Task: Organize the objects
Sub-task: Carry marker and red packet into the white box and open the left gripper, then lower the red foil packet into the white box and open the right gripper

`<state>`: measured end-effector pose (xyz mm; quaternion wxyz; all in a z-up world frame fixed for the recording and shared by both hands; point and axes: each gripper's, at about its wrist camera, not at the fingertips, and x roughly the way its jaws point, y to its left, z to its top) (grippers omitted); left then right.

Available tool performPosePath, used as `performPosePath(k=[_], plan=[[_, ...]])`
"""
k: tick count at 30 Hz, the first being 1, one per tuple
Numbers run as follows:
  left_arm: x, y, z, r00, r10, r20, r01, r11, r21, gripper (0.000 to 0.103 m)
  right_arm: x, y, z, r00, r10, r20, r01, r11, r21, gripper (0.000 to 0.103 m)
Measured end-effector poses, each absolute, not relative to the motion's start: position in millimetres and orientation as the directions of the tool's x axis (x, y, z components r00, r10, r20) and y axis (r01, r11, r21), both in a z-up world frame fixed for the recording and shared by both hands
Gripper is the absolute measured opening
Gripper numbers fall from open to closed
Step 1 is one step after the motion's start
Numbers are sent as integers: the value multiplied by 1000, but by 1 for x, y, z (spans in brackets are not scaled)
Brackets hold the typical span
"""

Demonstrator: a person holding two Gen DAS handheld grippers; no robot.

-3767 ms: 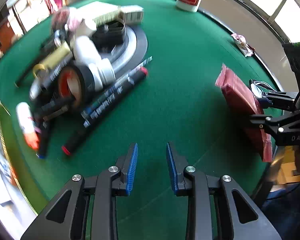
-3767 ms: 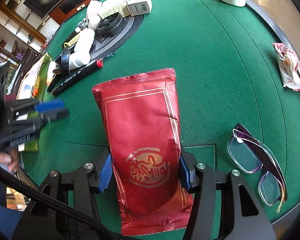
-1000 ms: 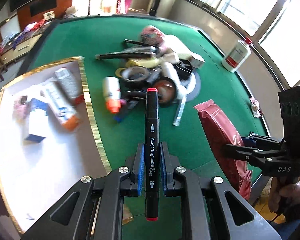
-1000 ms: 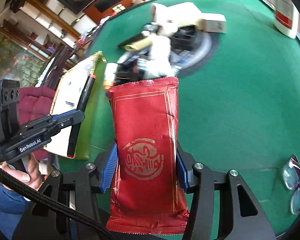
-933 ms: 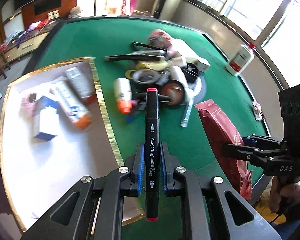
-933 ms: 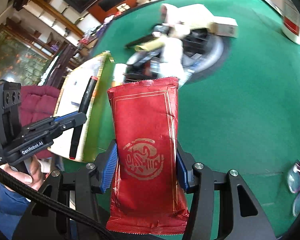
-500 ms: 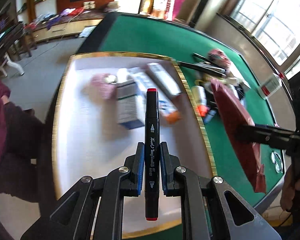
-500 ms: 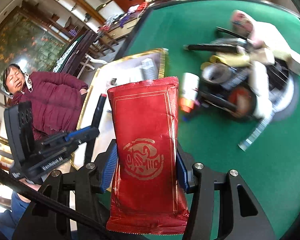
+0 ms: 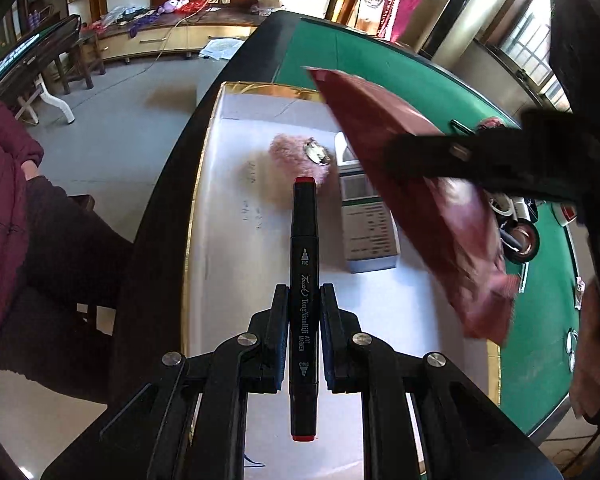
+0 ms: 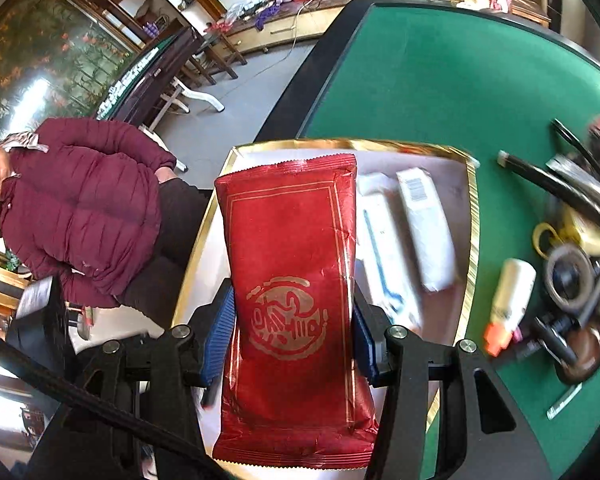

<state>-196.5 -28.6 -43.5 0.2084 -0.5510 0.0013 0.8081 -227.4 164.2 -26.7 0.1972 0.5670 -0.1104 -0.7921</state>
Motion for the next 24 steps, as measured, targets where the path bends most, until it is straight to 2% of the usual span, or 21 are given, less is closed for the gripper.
performPosePath(k=[17, 24], plan=[[-201, -37, -50, -320, 312, -894, -305, -928, -214, 12, -263, 108, -60, -243, -301, -922, 195, -946, 258, 51], [-202, -37, -53, -312, 305, -900, -280, -934, -220, 12, -268, 115, -61, -244, -331, -911, 179, -939, 293, 56]])
